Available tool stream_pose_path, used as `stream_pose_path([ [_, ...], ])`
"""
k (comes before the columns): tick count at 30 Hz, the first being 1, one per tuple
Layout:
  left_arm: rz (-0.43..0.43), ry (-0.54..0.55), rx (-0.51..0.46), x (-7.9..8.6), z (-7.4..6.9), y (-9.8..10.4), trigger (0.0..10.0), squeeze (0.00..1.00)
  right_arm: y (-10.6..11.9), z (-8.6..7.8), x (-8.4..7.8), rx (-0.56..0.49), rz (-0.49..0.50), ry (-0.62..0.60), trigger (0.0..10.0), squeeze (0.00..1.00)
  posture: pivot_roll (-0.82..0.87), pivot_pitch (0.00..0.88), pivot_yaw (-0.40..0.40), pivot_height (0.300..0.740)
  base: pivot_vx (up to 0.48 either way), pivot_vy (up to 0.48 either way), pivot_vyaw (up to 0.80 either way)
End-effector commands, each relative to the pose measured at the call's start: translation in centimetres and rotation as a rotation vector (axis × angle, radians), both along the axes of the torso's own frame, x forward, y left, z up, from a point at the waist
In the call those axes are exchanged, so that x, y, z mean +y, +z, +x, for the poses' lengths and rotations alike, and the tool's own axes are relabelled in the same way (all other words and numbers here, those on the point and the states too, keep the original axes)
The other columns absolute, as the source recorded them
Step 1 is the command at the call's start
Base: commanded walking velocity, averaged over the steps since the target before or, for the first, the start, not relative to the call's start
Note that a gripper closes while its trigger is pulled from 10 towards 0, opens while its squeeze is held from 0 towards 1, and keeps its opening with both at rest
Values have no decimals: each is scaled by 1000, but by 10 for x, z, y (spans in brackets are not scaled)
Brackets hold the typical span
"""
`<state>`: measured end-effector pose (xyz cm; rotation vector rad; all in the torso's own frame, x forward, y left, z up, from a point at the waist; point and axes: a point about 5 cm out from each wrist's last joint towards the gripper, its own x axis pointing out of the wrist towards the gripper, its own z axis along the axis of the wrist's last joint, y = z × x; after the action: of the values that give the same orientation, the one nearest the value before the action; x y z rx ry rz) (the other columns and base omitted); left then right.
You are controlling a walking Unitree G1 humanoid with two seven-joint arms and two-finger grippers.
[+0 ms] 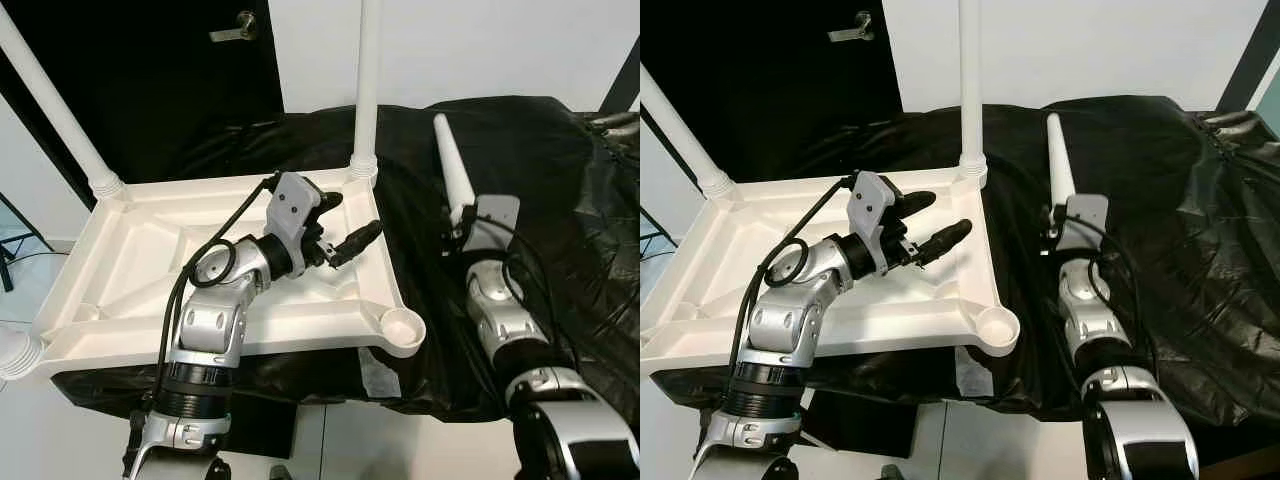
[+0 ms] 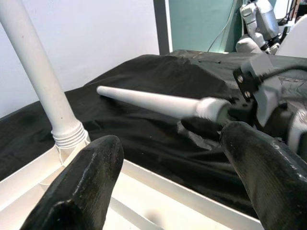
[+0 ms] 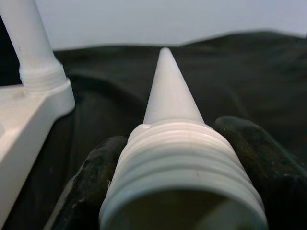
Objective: Building children table
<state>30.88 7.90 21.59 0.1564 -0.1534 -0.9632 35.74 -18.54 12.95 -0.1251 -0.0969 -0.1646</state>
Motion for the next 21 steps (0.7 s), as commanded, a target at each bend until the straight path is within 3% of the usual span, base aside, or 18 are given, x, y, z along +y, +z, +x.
stream_pose_path([
  [1, -21, 121, -17, 5, 3, 1, 10000, 0, -1, -3, 2, 5, 19, -20, 10000, 0, -16, 0, 42, 740, 0, 0, 0],
  [9, 0, 118, -18, 7, 0, -1, 10000, 0, -19, -20, 7, 64, 46, -63, 10000, 0, -16, 0, 54, 740, 0, 0, 0],
  [12, 12, 114, -20, 8, -1, -1, 10000, 0, -30, -40, 14, 110, 64, -72, 10000, 0, -19, 0, 65, 740, 0, 0, 0],
  [21, 52, 93, -24, 7, -1, -3, 10000, 0, -38, -71, 19, 166, 79, -63, 10000, 0, -31, 0, 83, 740, 0, 0, 0],
])
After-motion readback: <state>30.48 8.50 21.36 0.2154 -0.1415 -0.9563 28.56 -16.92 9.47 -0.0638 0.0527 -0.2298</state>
